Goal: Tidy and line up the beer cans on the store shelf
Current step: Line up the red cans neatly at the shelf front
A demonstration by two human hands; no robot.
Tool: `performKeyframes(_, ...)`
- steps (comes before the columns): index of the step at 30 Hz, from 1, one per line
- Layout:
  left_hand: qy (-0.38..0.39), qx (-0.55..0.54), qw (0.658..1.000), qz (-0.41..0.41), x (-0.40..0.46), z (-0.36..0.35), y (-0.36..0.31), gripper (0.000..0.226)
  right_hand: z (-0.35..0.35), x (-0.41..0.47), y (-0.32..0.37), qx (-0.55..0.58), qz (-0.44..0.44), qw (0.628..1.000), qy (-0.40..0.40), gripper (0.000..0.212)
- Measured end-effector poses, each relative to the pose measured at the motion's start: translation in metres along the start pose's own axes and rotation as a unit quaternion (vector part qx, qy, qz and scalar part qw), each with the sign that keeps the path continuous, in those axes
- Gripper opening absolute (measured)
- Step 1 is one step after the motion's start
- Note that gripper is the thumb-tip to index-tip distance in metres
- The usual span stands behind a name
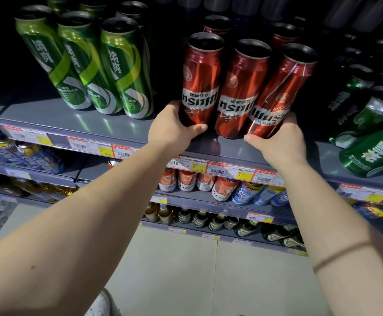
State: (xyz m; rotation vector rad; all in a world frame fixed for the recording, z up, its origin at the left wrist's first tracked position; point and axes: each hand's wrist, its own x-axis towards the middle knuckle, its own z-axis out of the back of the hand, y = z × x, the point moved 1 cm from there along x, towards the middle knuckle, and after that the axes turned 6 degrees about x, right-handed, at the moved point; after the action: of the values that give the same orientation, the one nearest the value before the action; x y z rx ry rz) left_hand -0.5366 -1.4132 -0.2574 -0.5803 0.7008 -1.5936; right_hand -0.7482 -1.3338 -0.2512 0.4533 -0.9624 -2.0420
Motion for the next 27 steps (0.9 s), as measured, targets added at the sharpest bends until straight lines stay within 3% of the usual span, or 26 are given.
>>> performKeyframes(7,-0.003,0.037,0.999,0.001,-0.0015,-0.0029,-0.0042,0.075,-0.0033,0.0045,-0.0011,-0.012,-0.009,1.0,0.011,0.074)
performKeyframes(13,-0.007,0.051,0.999,0.012,-0.0036,-0.0048,-0.005,0.062,-0.0016,0.0023,-0.0008,-0.024,-0.017,0.999,0.021,0.06)
performKeyframes(27,-0.003,0.104,0.995,0.008,-0.0028,-0.004,-0.0072,0.065,-0.0016,0.0001,-0.001,-0.065,-0.016,0.998,0.002,0.065)
